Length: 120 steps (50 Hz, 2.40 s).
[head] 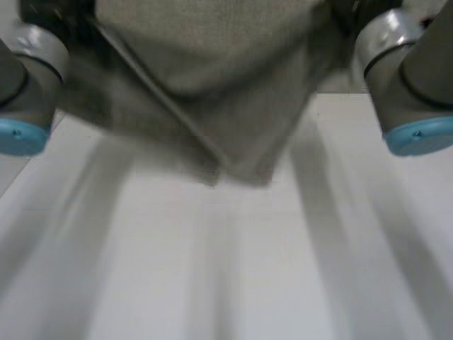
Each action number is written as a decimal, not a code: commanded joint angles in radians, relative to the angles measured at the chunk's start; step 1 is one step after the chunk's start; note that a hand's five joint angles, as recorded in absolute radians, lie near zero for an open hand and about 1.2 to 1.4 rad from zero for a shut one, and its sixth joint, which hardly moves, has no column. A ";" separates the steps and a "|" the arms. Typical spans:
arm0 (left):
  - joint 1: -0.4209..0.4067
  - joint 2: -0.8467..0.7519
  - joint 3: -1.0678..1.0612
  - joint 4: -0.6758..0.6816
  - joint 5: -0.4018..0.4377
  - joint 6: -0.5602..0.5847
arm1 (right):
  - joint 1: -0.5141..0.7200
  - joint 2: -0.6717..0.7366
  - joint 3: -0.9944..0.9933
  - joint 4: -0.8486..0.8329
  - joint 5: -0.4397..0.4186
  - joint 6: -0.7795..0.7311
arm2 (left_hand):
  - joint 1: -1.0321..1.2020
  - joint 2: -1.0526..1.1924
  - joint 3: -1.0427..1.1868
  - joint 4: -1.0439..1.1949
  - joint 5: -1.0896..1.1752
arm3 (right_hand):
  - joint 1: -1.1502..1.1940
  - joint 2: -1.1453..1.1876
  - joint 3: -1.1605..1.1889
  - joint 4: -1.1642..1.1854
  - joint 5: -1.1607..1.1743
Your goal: Fold the towel.
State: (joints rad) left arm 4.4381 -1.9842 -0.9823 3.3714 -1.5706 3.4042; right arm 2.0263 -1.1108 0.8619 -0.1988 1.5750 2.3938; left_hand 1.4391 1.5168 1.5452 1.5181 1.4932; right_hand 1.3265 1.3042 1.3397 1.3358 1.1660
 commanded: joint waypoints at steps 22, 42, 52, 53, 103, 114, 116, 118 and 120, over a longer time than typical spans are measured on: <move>-0.039 -0.220 -0.357 -0.078 0.081 0.032 | 0.020 0.232 0.299 0.232 -0.043 -0.136 | -0.043 -0.121 -0.149 -0.122 -0.271 | 0.070 0.092 0.057 0.060 0.056; -0.037 -0.016 -0.604 -0.061 0.081 0.050 | -0.070 0.057 0.473 0.280 -0.047 -0.102 | -0.043 -0.121 -0.149 -0.122 -0.271 | 0.070 0.092 0.057 0.060 0.056; -0.040 -0.022 -0.633 -0.036 0.076 0.038 | -0.103 0.032 0.480 0.288 -0.056 -0.033 | -0.043 -0.121 -0.149 -0.122 -0.271 | 0.070 0.092 0.057 0.060 0.056; -0.040 -0.027 -0.635 -0.035 0.076 0.038 | -0.103 0.034 0.477 0.286 -0.056 -0.032 | -0.043 -0.121 -0.149 -0.122 -0.271 | 0.070 0.092 0.057 0.060 0.056; 0.000 -0.030 -0.648 -0.003 0.081 0.038 | -0.095 0.081 0.480 0.291 -0.053 -0.044 | -0.118 -0.196 -0.224 -0.197 -0.347 | 0.070 0.092 0.057 0.060 0.056; 0.000 -0.027 -0.650 -0.003 0.076 0.038 | -0.101 0.085 0.479 0.285 -0.058 -0.010 | -0.759 -0.837 -0.865 -0.838 -0.987 | -1.089 -1.067 -1.102 -1.098 -1.103; -0.002 -0.024 -0.648 -0.003 0.076 0.036 | -0.103 0.079 0.473 0.283 -0.058 0.011 | -0.768 -0.845 -0.874 -0.847 -0.996 | -1.083 -1.061 -1.096 -1.092 -1.097; -0.003 -0.015 -0.645 -0.001 0.080 0.036 | -0.106 0.071 0.468 0.283 -0.058 0.045 | -0.768 -0.845 -0.874 -0.847 -0.996 | -1.077 -1.055 -1.090 -1.086 -1.091; -0.003 -0.010 -0.642 0.002 0.080 0.035 | -0.110 0.065 0.463 0.285 -0.061 0.088 | -0.762 -0.840 -0.868 -0.841 -0.990 | -1.077 -1.055 -1.090 -1.086 -1.091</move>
State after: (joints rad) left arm 4.4370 -2.0112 -1.6325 3.3692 -1.4923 3.4429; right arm 1.9242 -1.0284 1.3396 0.0888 1.5183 2.3920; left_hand 0.7988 0.7968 0.7917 0.8010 0.7878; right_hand 0.3018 0.3034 0.3098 0.2935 0.0896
